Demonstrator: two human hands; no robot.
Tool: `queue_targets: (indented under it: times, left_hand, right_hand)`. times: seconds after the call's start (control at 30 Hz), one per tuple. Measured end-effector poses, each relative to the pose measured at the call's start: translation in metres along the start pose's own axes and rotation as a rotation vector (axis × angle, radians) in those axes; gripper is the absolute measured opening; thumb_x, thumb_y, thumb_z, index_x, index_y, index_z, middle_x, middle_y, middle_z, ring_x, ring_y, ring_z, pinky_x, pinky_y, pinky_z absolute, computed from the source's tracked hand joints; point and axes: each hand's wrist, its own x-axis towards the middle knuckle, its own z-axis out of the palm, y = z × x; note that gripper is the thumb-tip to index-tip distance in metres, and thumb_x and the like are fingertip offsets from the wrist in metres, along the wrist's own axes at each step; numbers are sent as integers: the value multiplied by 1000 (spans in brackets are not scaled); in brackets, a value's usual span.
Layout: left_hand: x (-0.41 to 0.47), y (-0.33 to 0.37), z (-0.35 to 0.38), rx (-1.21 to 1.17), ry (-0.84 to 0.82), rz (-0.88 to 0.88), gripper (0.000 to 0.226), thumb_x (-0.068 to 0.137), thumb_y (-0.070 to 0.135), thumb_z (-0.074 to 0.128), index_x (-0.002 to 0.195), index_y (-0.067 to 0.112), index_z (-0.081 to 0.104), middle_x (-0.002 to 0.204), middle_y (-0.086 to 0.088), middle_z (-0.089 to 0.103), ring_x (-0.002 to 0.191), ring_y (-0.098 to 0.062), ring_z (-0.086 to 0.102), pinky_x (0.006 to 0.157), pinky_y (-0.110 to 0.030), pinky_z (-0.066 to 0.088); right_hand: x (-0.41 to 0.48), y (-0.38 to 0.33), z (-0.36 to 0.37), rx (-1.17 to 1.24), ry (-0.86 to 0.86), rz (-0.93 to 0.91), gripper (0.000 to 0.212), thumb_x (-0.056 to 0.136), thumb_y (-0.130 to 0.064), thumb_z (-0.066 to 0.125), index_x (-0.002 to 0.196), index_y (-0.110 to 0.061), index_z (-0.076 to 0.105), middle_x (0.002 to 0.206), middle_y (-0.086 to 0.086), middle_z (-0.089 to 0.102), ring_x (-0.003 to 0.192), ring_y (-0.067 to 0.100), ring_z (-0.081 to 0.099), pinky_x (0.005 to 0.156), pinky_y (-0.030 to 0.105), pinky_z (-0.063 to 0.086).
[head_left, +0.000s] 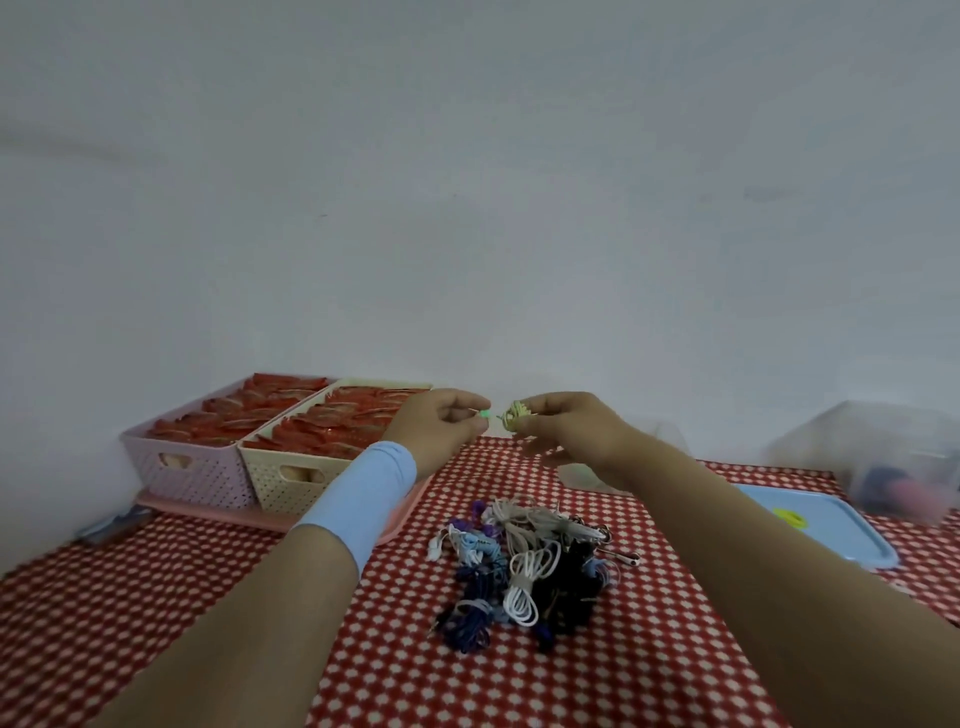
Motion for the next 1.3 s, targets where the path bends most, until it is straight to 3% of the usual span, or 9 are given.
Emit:
queue_targets:
  times: [0.17,0.37,0.5,0.67,0.77,0.93,1.0,1.2,1.3]
  left_hand:
    - [-14,32,31,70,-124,42,16,85,23,75,101,24,73,95,3,71,80,-5,67,72,-11,48]
    - [-36,55,114,216,-331,111,12,82,24,77,93,25,71,91,2,68,86,-14,64,84,-27,52]
    - [-50,67,156,256,-394,149,12,85,25,74,96,27,72,98,3,70,93,-13,65,90,-29,52]
    - [-57,72,179,290,-409,148,12,85,26,74,97,27,74,100,7,70,94,-9,64,89,-24,49]
    - [-57,68,184,275,-393,131,10,84,26,74,91,32,71,97,11,70,95,-7,64,91,-26,50]
    - [-63,65,201,184,-379,89,10,84,22,73,89,31,70,93,4,70,91,-11,66,86,-27,53]
    - [-67,64,210,139,-388,91,11,85,22,72,89,32,71,87,4,68,83,-12,65,84,-28,54]
    - [-76,60,222,44,-407,112,20,93,21,64,106,31,75,103,20,65,93,8,56,75,-6,38]
    - [-78,59,221,-14,-388,126,24,93,21,66,115,29,71,104,12,66,90,4,57,70,-1,41]
  right_hand:
    - [-41,3,-50,-296,4,40,18,89,-24,75,105,-16,74,88,-5,73,68,10,66,60,27,46]
    - [-101,35,-109,-496,-11,167,11,87,-30,76,92,-20,77,80,-4,77,57,13,62,46,24,39]
    - [-135,56,-136,-523,-3,200,14,86,-33,77,86,-19,80,80,-3,78,55,11,58,49,22,41]
    - [-154,75,-152,-569,-6,239,19,89,-43,71,82,-28,79,78,-11,75,57,7,60,57,31,50]
    - [-162,76,-170,-600,116,199,8,90,-32,72,89,-29,79,73,-16,71,54,-1,55,54,19,45]
    - [-178,91,-197,-747,71,324,13,77,-23,84,72,-34,79,77,-19,75,84,5,70,81,25,57]
    - [-184,96,-199,-791,49,389,9,74,-25,86,75,-32,80,81,-18,76,87,5,69,81,25,55]
    - [-189,106,-196,-866,91,442,10,74,-27,86,83,-28,81,85,-14,75,86,6,66,84,27,54]
    - [-188,107,-192,-839,120,407,5,76,-28,85,80,-28,81,83,-15,75,84,6,67,82,27,55]
